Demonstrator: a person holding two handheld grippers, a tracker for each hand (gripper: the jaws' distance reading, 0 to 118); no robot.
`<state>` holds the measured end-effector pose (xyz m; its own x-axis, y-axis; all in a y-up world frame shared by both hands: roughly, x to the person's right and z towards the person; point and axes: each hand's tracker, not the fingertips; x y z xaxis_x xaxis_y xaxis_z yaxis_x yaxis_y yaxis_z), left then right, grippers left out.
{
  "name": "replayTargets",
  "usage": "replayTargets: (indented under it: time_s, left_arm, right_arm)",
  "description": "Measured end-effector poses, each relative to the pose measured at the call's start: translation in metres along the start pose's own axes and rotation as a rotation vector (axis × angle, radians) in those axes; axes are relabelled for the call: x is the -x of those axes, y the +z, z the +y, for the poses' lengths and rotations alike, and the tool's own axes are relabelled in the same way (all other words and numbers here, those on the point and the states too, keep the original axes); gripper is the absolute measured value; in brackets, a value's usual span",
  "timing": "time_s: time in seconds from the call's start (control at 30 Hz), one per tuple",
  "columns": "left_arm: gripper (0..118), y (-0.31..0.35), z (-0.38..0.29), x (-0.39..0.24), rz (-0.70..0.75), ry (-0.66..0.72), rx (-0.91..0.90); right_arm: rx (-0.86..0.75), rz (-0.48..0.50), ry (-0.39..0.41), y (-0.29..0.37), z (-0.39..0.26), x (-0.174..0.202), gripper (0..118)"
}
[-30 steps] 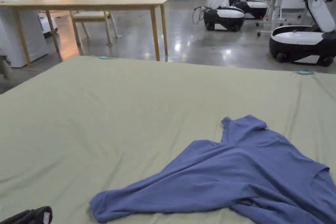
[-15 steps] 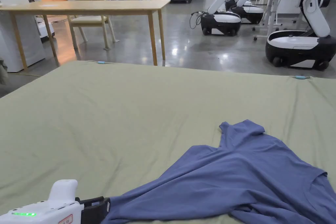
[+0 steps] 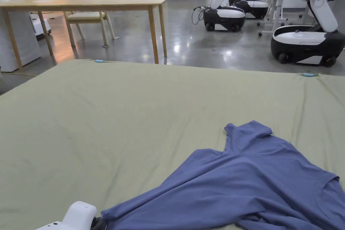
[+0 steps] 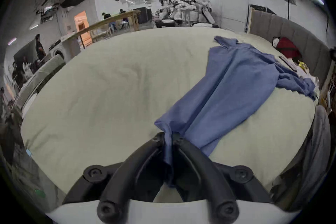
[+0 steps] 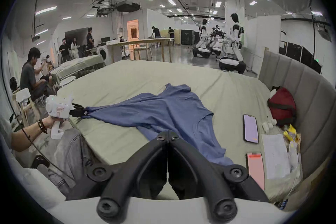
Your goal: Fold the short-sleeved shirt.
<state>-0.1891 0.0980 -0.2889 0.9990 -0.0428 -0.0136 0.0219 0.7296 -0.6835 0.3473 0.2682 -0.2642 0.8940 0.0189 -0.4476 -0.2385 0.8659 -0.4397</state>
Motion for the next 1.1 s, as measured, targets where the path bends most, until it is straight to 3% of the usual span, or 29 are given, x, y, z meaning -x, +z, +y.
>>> replayTargets:
  time_s: [0.13,0.27,0.3,0.33,0.4,0.43,0.57,0.63,0.73,0.83,0.87,0.93,0.97,1.0,1.1]
  left_arm:
    - [6,0.010,0.007,0.009,-0.046,0.071,-0.032]
    - [5,0.026,0.014,0.004,-0.068,0.067,-0.081]
    - [5,0.029,0.017,0.002,-0.071,0.061,-0.084]
    - [6,0.032,0.017,-0.001,-0.070,0.055,-0.096]
    - [5,0.033,0.019,-0.007,-0.061,0.038,-0.099]
    - [5,0.034,0.023,-0.011,-0.058,0.031,-0.094]
    - [5,0.029,0.028,-0.005,-0.048,0.022,-0.074]
    - [5,0.029,0.031,-0.003,-0.034,0.021,-0.069]
    - [6,0.027,0.031,-0.003,-0.013,0.030,-0.059]
    - [5,0.024,0.031,-0.006,-0.014,0.039,-0.048]
    - [5,0.024,0.031,-0.007,-0.011,0.039,-0.049]
    - [5,0.022,0.032,-0.010,-0.006,0.036,-0.055]
    - [5,0.019,0.032,-0.008,0.006,0.036,-0.058]
    - [5,0.017,0.032,-0.009,0.013,0.035,-0.052]
    - [5,0.015,0.031,-0.009,0.011,0.032,-0.050]
  right_arm:
    - [-0.024,-0.014,0.063,-0.062,0.043,-0.021,1]
    - [0.021,-0.024,0.018,-0.167,0.087,-0.060,1]
    - [0.040,-0.014,0.017,-0.194,0.094,-0.069,10]
    - [0.089,0.003,0.008,-0.226,0.102,-0.079,28]
    - [0.219,0.030,0.007,-0.288,0.108,-0.109,83]
    - [0.285,0.028,0.008,-0.319,0.110,-0.117,91]
    - [0.471,-0.086,0.148,-0.411,0.100,-0.142,91]
    - [0.550,-0.130,0.178,-0.439,0.094,-0.146,91]
    - [0.604,-0.054,0.156,-0.467,0.090,-0.148,91]
    - [0.613,-0.068,0.196,-0.479,0.085,-0.136,88]
    - [0.608,-0.058,0.198,-0.476,0.086,-0.131,80]
    - [0.572,0.001,0.237,-0.465,0.087,-0.119,40]
    - [0.564,-0.030,0.301,-0.461,0.086,-0.112,9]
    - [0.558,-0.012,0.317,-0.456,0.086,-0.105,1]
    - [0.505,-0.026,0.284,-0.435,0.086,-0.091,1]
